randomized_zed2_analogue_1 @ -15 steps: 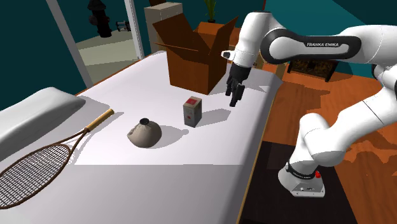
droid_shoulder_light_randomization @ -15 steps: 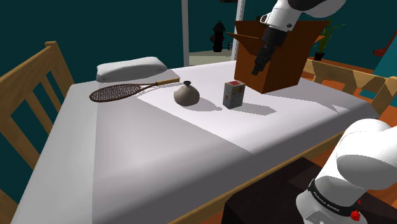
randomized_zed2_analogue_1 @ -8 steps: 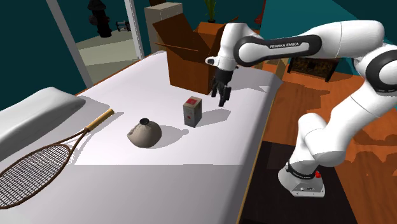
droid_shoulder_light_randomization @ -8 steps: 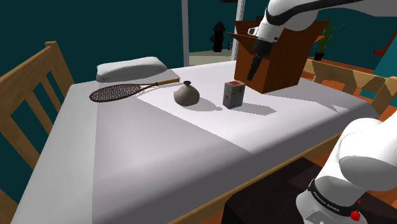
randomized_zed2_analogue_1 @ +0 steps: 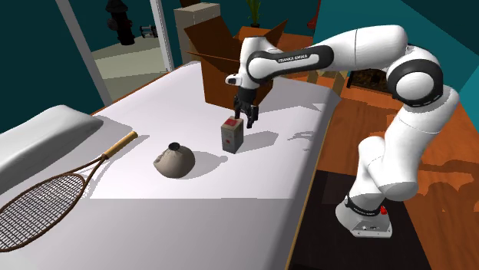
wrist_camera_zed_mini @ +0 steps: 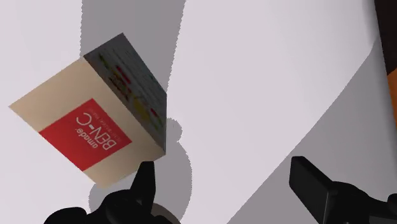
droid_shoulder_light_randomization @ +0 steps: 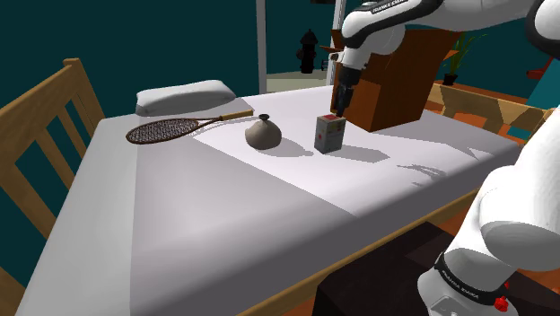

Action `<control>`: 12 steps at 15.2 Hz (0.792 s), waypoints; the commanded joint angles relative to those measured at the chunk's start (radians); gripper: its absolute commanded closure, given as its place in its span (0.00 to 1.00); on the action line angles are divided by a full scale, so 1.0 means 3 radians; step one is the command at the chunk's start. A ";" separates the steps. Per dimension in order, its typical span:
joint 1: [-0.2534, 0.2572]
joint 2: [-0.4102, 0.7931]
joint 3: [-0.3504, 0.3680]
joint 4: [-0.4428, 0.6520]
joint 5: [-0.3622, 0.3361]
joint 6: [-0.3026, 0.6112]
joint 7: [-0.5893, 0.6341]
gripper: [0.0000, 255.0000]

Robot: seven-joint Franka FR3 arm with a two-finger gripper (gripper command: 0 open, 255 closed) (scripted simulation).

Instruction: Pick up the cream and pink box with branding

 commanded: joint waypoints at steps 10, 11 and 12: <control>-0.0157 0.1185 0.0005 0.0843 0.0518 -0.0009 -0.1147 0.00; -0.0158 0.1197 0.0009 0.0815 0.0529 0.0029 -0.1160 0.00; -0.0158 0.1211 0.0012 0.0787 0.0539 0.0067 -0.1172 0.00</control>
